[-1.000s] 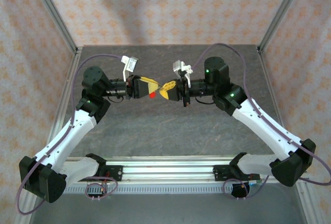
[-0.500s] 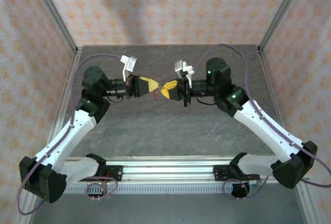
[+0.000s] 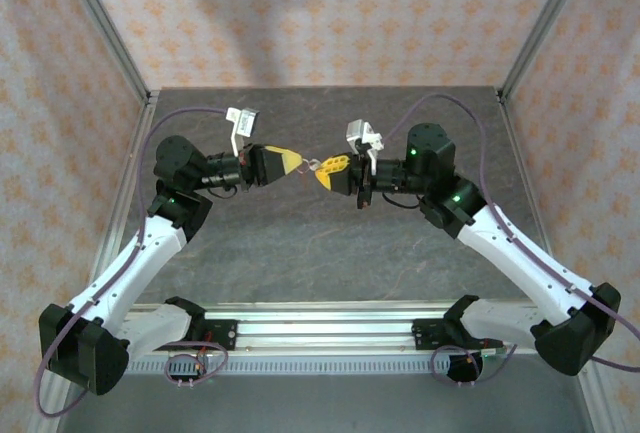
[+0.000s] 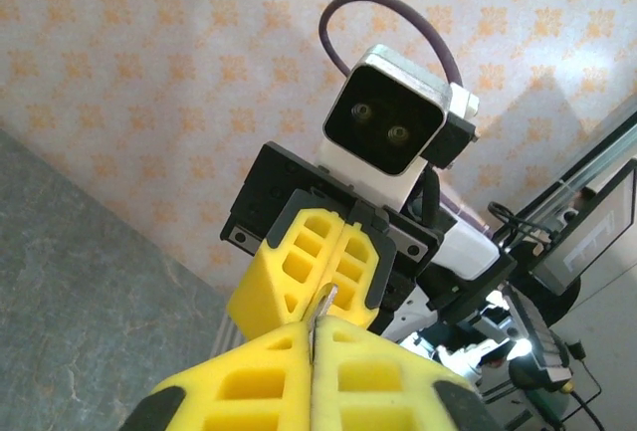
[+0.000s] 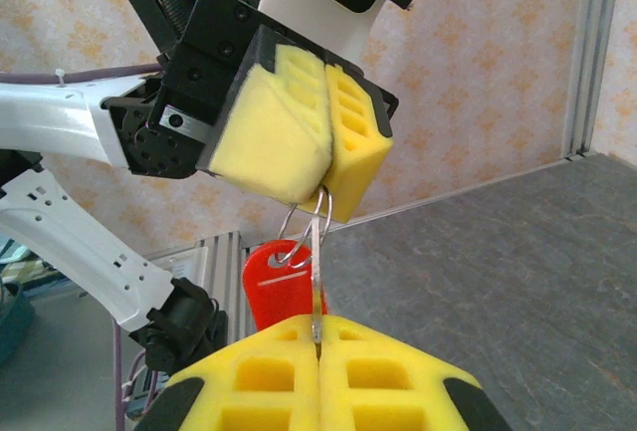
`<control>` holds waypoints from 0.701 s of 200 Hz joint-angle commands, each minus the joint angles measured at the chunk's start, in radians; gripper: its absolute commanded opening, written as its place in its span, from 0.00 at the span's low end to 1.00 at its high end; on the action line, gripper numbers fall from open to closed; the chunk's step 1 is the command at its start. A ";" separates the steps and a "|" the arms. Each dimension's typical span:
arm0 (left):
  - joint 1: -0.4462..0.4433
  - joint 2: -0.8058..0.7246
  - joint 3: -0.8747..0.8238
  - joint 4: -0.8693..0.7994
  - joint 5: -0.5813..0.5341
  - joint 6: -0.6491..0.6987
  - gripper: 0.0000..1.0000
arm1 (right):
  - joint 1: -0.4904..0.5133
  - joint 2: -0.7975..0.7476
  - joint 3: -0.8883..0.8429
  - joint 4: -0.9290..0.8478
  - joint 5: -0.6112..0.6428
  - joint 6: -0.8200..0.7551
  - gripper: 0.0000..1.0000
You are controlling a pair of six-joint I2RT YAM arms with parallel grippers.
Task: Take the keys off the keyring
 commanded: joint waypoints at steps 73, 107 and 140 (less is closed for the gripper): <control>0.018 -0.029 0.069 -0.215 0.019 0.198 0.46 | -0.011 -0.016 0.067 -0.183 0.023 -0.034 0.00; -0.013 -0.012 0.116 -0.375 0.049 0.310 0.53 | -0.011 0.010 0.101 -0.229 -0.036 -0.039 0.00; -0.064 0.008 0.175 -0.562 0.044 0.467 0.54 | -0.011 0.033 0.125 -0.253 -0.060 -0.038 0.00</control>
